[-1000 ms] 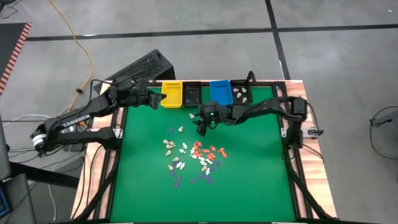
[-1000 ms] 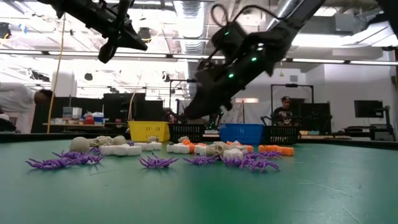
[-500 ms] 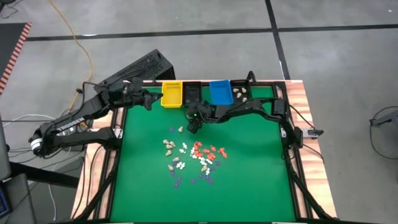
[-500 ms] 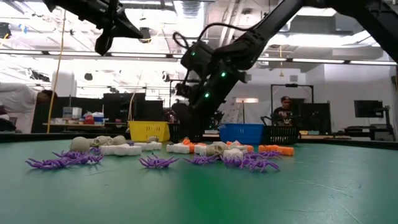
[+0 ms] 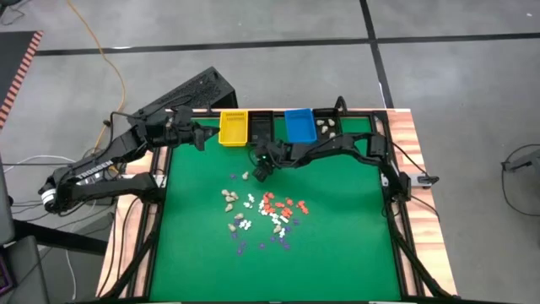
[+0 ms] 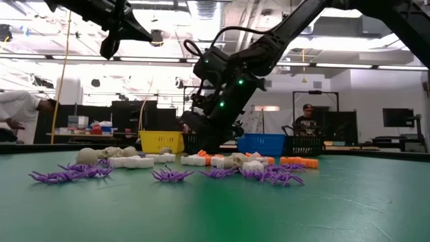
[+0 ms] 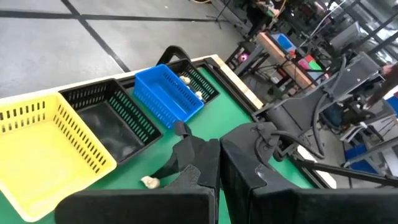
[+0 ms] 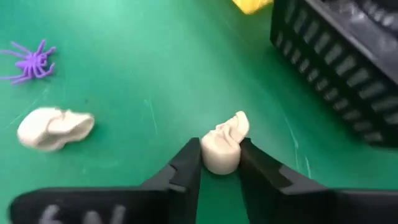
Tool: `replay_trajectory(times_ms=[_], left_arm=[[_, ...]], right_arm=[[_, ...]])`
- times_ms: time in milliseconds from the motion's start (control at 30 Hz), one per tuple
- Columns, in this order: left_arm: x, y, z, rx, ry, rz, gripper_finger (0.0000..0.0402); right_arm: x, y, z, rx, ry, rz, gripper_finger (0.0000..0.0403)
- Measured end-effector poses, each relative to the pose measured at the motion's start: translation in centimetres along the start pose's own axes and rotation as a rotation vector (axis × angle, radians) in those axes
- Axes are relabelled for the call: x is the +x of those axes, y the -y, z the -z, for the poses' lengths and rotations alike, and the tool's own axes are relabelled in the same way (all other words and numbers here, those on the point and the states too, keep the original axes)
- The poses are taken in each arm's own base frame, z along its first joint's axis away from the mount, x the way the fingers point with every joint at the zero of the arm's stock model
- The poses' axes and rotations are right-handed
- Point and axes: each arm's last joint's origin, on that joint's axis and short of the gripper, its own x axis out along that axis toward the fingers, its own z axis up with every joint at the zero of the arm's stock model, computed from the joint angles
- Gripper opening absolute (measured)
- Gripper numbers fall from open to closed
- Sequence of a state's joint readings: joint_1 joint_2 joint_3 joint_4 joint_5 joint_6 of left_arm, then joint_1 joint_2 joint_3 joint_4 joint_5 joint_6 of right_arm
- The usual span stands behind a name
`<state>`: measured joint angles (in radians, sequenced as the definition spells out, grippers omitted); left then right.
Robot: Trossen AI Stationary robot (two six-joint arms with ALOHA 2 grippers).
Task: Sort Halloween decoration
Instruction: Put the white skull toy into the right black basket
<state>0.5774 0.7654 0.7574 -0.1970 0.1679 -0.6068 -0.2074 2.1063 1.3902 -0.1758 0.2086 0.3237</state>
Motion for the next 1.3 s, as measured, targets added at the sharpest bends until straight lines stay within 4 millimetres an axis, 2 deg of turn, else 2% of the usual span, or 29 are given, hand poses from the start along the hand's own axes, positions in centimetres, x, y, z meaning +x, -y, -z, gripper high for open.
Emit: replay_trajectory(times_ms=[200, 333, 467, 567, 733, 933, 1100, 1300], left_arm=[[0.0, 0.0, 0.0, -0.006, 0.005, -0.007, 0.0], [0.0, -0.1, 0.0, -0.006, 0.013, -0.018, 0.0], [0.0, -0.1, 0.0, -0.018, 0.013, -0.018, 0.0], [0.0, 0.0, 0.0, -0.023, 0.014, -0.018, 0.0], [0.0, -0.1, -0.1, -0.025, 0.017, -0.024, 0.0], [0.0, -0.1, -0.1, -0.037, 0.026, -0.035, 0.0], [0.0, -0.1, -0.1, -0.044, 0.028, -0.039, 0.0], [0.0, -0.3, -0.2, -0.071, 0.076, -0.102, 0.0]], right_arm=[[-0.8, 0.0, 0.1, 0.013, -0.054, -0.047, 0.0099], [-2.1, 0.0, -0.2, 0.022, -0.076, -0.072, 0.0099], [-5.1, 0.3, -1.2, 0.032, -0.073, -0.072, 0.0099], [-7.4, 1.4, -1.9, 0.028, -0.086, -0.067, 0.0101], [-11.4, 4.9, -2.1, 0.022, -0.121, -0.017, 0.0105], [-14.7, 11.8, -0.6, 0.091, -0.178, 0.125, 0.0107], [-14.8, 17.1, 1.9, 0.184, -0.22, 0.211, 0.0109], [-13.6, 20.0, 3.2, 0.243, -0.212, 0.186, 0.0128]])
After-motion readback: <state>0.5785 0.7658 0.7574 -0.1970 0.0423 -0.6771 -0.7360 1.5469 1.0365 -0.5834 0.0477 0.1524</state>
